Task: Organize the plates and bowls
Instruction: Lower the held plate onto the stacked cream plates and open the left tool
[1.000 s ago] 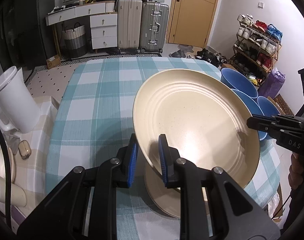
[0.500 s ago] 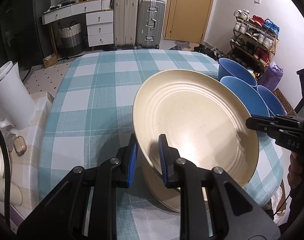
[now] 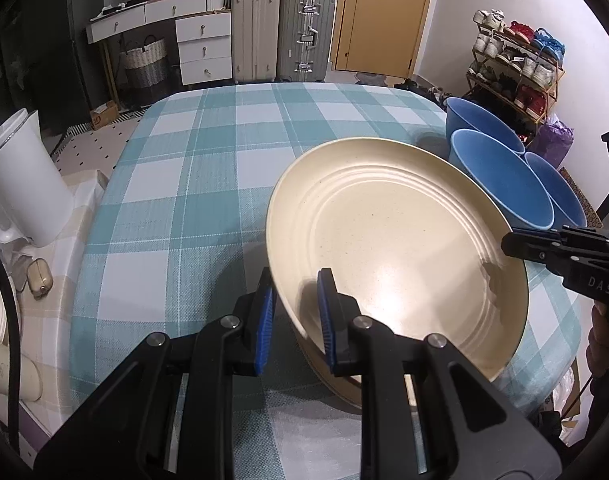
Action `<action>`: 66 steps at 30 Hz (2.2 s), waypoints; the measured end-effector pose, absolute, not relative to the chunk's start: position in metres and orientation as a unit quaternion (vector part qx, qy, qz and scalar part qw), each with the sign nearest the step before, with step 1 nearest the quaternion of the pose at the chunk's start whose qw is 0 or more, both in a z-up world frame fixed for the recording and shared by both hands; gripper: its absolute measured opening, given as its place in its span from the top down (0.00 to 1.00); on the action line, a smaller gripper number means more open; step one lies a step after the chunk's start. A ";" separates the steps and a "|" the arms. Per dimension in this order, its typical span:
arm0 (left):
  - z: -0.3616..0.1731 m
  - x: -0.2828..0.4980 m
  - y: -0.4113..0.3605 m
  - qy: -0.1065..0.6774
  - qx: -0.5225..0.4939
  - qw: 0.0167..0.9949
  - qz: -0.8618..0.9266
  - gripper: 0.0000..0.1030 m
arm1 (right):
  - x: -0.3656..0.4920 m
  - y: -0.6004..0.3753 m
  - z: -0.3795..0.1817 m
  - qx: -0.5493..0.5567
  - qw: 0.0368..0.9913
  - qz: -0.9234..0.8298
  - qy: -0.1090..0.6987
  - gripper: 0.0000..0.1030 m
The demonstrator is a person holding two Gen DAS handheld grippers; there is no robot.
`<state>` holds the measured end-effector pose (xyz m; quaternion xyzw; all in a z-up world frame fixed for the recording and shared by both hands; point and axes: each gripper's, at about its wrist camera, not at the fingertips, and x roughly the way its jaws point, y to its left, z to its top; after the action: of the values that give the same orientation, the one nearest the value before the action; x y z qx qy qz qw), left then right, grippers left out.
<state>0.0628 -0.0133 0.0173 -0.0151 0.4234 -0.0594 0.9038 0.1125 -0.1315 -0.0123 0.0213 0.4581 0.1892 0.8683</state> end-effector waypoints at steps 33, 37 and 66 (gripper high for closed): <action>-0.014 0.064 -0.029 0.435 0.030 0.898 -0.059 0.83 | 0.103 -0.134 -0.040 0.017 0.858 0.169 0.485 0.86; -0.016 0.062 -0.032 0.436 0.034 0.897 -0.060 0.83 | 0.102 -0.134 -0.041 0.016 0.858 0.167 0.486 0.86; -0.036 0.061 -0.051 0.451 0.101 0.886 -0.038 0.78 | 0.088 -0.122 -0.050 -0.044 0.867 0.134 0.479 0.84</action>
<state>0.0615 -0.0510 -0.0358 0.1012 0.4510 -0.0381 0.8859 0.0880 -0.1223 -0.0504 -0.0443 0.4787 0.1337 0.8666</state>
